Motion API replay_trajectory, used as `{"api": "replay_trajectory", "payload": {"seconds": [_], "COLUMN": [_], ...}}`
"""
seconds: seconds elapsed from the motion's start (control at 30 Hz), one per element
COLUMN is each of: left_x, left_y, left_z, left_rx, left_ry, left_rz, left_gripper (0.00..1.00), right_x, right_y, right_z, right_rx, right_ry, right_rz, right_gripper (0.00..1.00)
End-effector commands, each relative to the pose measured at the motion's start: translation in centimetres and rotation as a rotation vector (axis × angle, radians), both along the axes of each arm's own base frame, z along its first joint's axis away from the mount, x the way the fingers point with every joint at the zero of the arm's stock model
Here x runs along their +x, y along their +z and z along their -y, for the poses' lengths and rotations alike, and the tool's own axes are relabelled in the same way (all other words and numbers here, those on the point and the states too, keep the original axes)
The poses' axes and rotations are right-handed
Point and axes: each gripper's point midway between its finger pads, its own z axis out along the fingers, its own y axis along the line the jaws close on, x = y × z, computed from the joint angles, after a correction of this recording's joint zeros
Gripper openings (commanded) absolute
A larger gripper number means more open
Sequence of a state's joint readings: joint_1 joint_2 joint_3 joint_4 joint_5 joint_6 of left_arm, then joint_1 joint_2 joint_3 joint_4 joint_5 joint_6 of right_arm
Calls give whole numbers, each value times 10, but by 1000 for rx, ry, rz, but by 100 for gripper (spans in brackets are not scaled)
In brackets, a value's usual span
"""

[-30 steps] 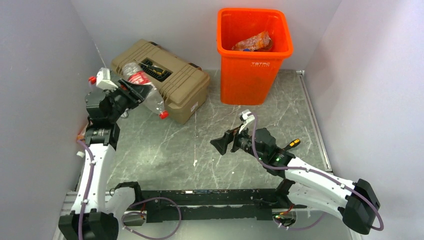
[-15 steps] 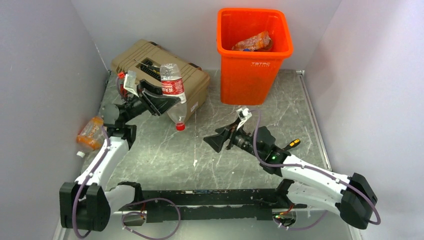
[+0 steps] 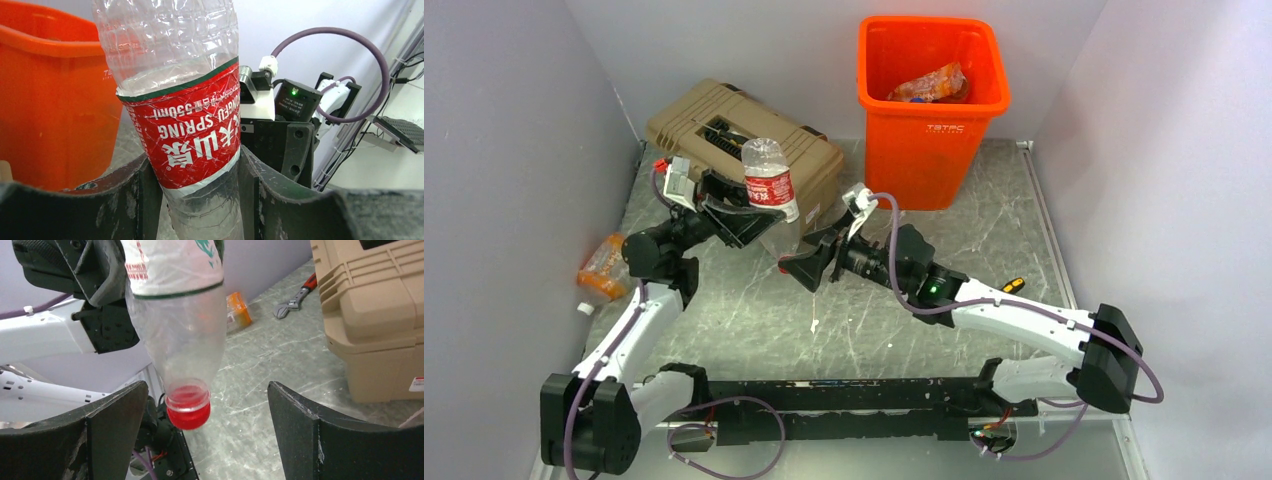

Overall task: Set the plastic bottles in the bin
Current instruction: Pick up the plastic bottle from the corner of the board, then place the plastic bottle in the trash bin.

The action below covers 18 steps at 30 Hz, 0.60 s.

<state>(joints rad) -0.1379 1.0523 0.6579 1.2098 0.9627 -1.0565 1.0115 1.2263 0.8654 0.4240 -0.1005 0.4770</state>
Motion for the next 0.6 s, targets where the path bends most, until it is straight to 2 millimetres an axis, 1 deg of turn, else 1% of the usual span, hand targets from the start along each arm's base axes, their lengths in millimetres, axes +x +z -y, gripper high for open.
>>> {"api": "replay_trajectory", "payload": {"seconds": [0.0, 0.1, 0.3, 0.47, 0.57], "left_x": [-4, -5, -4, -6, -6], "left_y": [4, 5, 4, 6, 7], "left_z": [2, 2, 2, 1, 1], "left_rx": [2, -14, -29, -38, -39], "left_ry": [6, -10, -11, -11, -11], "left_rz": [44, 36, 19, 21, 19], "left_gripper": [10, 10, 9, 9, 9], "right_x": [10, 9, 15, 18, 19], "right_y": [9, 12, 13, 18, 22], "right_z": [-6, -12, -21, -30, -34], "right_rx": [-65, -56, -54, -52, -44], "right_ry": [-41, -26, -28, -12, -5], "right_rz": [87, 95, 115, 129, 134], "right_gripper": [93, 90, 84, 81, 75]}}
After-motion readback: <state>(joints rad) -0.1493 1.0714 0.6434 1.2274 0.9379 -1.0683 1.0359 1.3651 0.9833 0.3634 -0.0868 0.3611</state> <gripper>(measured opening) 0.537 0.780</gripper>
